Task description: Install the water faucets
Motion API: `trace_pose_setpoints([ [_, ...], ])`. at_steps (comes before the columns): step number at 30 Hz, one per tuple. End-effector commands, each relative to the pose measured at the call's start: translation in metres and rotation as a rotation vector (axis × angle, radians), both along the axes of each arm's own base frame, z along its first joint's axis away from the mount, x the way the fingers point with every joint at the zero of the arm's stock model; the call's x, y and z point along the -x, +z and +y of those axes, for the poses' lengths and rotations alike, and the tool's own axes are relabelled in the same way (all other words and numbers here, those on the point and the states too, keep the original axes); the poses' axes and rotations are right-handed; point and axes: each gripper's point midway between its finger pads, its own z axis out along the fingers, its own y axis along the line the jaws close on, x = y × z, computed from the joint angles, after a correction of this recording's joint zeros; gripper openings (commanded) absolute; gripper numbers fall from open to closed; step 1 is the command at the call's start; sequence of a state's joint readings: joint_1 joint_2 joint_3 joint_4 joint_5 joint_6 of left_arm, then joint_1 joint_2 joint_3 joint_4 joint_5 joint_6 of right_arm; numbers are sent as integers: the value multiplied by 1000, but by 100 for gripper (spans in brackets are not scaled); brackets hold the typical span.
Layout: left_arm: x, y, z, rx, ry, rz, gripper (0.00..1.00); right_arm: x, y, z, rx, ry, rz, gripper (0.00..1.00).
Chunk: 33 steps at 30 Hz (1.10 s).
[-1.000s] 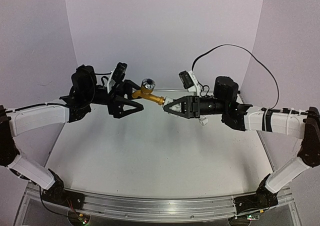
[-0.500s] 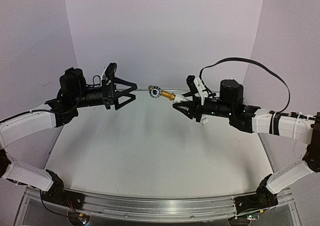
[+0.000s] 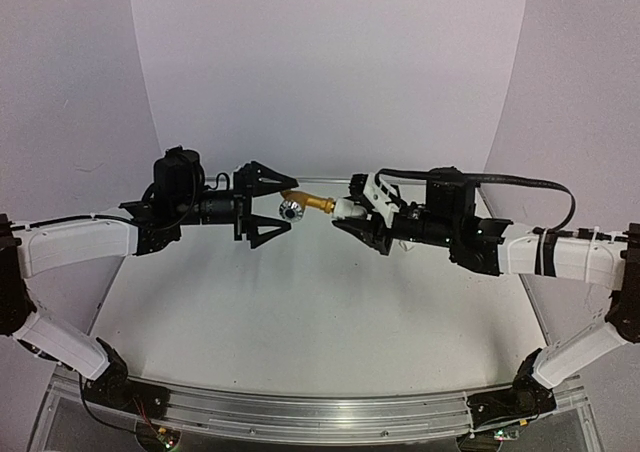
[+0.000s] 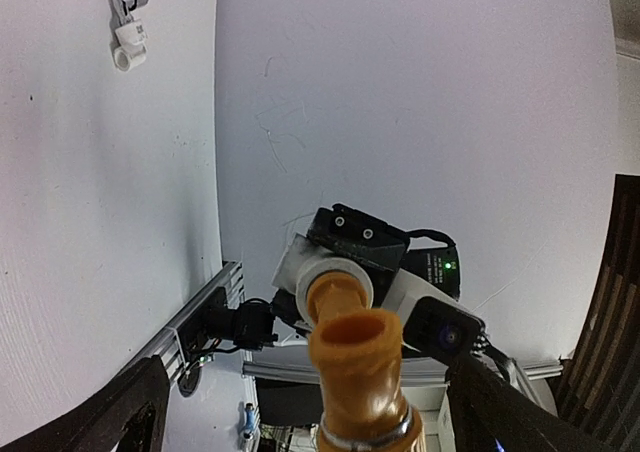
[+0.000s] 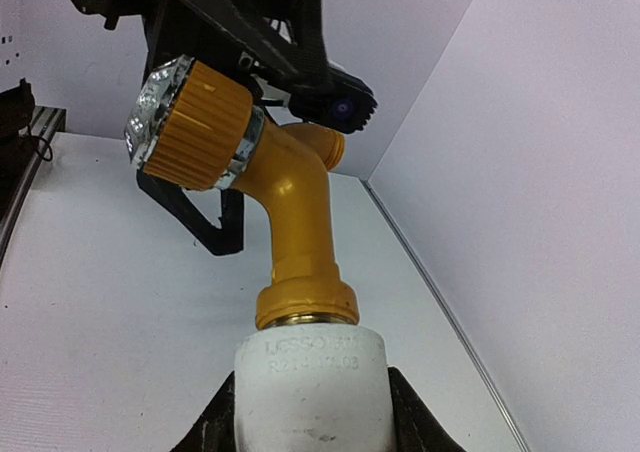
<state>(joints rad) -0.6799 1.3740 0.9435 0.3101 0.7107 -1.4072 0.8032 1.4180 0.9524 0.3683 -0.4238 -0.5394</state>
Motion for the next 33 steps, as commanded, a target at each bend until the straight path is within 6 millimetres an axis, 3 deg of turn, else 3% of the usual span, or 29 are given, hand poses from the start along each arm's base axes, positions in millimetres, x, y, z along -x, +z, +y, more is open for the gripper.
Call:
trace_pose_setpoints([
  [1,2,22,-19,49,-18,-42,98,-6,19,10,-31,-32,-76,0],
  [3,3,20,-22,41,-25,-62,91,-6,21,13,-37,-33,-65,0],
  [8,3,32,-13,22,16,-283,52,-7,27,14,-77,-49,16,0],
  [15,30,66,-8,20,-87,-793,28,30,49,22,-156,149,243,0],
  [20,61,84,-9,80,-237,-1169,23,55,69,22,-233,313,494,0],
  [25,86,83,-6,162,-364,-1484,15,74,86,20,-260,451,749,0],
  [29,96,75,-9,248,-476,-1565,21,84,100,23,-277,523,919,0],
  [33,86,72,-8,282,-529,-1554,8,88,112,19,-284,543,1019,0],
])
